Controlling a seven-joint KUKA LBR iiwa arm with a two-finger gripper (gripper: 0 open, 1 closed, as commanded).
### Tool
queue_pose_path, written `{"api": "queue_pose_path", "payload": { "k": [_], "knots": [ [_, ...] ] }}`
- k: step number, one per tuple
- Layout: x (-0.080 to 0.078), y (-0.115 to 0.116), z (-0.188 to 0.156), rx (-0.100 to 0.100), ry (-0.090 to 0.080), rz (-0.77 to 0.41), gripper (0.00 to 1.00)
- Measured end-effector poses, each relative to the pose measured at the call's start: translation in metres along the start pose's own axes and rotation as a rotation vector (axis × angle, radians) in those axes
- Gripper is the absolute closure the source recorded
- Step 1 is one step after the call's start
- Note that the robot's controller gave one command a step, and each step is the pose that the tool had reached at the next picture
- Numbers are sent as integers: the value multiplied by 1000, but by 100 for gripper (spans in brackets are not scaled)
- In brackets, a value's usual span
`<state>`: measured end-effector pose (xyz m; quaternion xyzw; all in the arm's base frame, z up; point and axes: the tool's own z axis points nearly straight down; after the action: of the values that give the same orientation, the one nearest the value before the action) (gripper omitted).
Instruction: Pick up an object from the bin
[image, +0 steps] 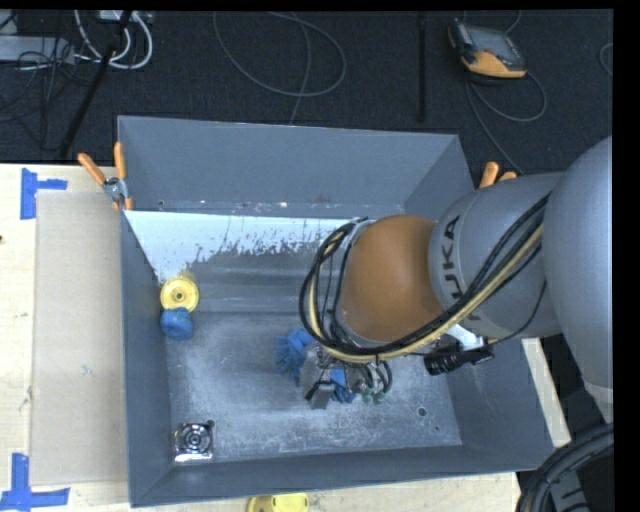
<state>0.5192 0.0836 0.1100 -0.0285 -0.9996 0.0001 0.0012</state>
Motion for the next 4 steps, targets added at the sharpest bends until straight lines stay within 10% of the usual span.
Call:
{"api": "queue_pose_path", "payload": {
  "k": [1, 2, 3, 4],
  "knots": [
    [0, 0, 0, 0, 0, 1, 0],
    [0, 0, 0, 0, 0, 2, 0],
    [-40, -32, 21, -2, -6, 87, 100],
    [-40, -32, 21, -2, -6, 87, 0]
  ]
}}
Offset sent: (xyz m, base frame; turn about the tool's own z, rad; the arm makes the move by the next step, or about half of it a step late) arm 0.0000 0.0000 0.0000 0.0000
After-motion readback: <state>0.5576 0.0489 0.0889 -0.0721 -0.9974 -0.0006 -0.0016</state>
